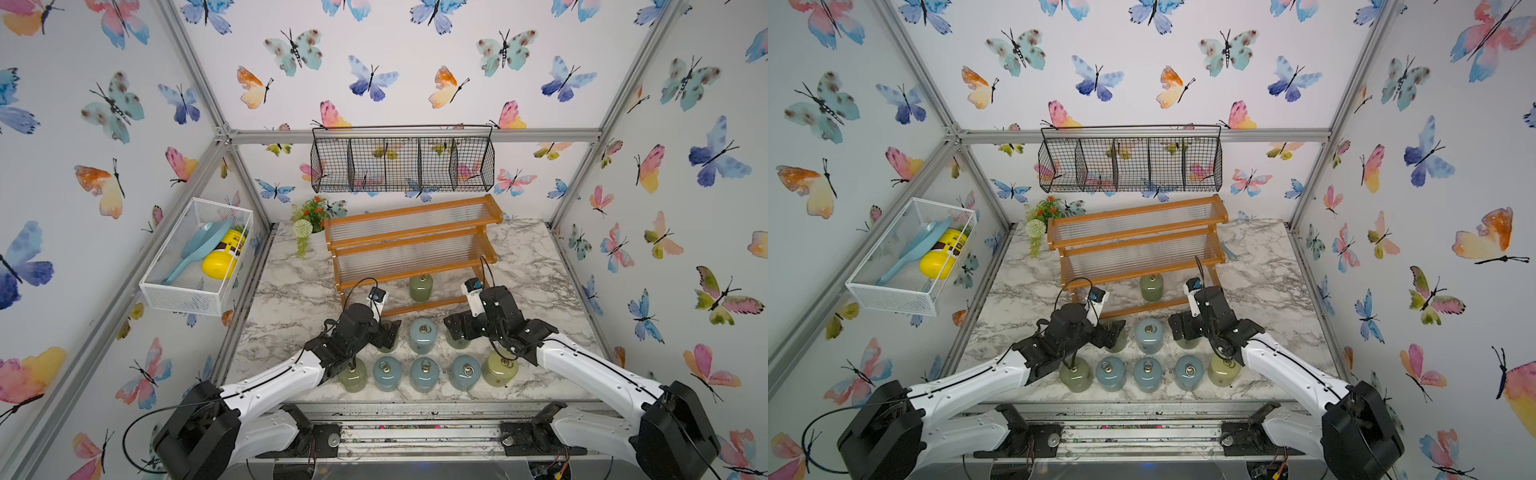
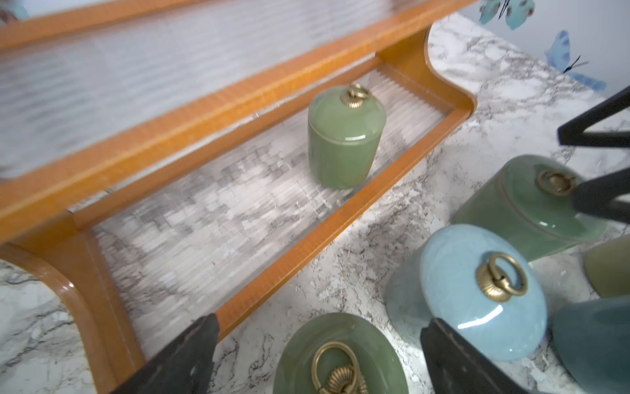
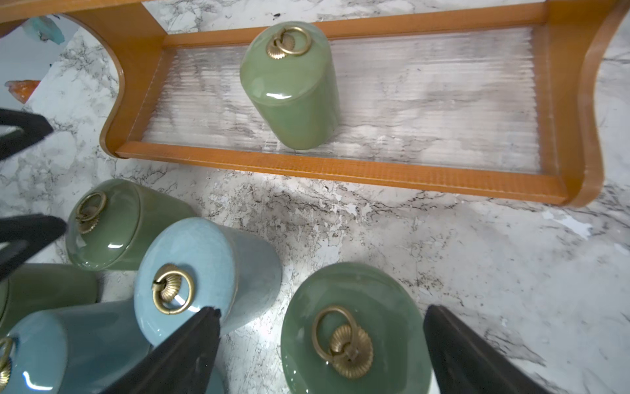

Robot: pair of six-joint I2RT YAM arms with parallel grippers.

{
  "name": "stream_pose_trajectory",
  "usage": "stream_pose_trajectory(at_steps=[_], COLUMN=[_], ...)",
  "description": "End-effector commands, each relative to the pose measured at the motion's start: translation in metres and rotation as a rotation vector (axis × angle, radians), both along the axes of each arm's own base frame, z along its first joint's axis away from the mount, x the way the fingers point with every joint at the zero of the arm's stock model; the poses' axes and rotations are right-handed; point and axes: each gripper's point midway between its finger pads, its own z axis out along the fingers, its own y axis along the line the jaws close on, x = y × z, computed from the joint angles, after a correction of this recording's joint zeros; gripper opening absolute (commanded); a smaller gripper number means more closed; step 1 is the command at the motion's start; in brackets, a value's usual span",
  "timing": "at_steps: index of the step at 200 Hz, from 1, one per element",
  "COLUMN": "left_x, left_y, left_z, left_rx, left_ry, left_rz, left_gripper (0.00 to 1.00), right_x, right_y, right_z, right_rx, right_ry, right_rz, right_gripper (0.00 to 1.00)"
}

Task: Remove the tea canisters from the shelf
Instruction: Place the tea canister at the center of the board, then pick up the tea canister from the shelf.

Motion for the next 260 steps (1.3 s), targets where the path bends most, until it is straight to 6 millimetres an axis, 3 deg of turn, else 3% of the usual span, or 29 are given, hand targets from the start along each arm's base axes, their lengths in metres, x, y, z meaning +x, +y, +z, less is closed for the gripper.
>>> stream_pose_trajectory(at_steps=[1, 44, 82, 126, 260], left_x=[0.002, -0.004, -0.008, -0.014, -0.015], left_y=[0.015, 0.041, 0.068, 0.084, 0.1], left_z=[0.022, 0.039, 0.039, 0.039, 0.034], left_rx=[0.002, -0.031, -0.043, -0.071, -0.073], left_ry=[-0.059, -0.101, -0.1, -0.119, -0.114], left_rz=[0.06, 0.154, 0.273, 0.323, 0.338], left_gripper=[0.98, 0.99, 0.98, 0.98, 0.99], right_x=[0.008, 0.028, 0.045, 0.058, 0.1], right_y=[0.015, 0.029, 0.043, 0.057, 0.081], right_z=[0.019, 0.036, 0.029, 0.025, 0.013], right_rx=[0.042, 0.086, 0.069, 0.034, -0.026], right_ry=[-0.076, -0.169, -0.185, -0.221, -0.267], right_rz=[0.064, 0.072, 0.061, 0.041, 0.001], right_gripper=[0.99, 0.99, 0.99, 0.99, 0.99])
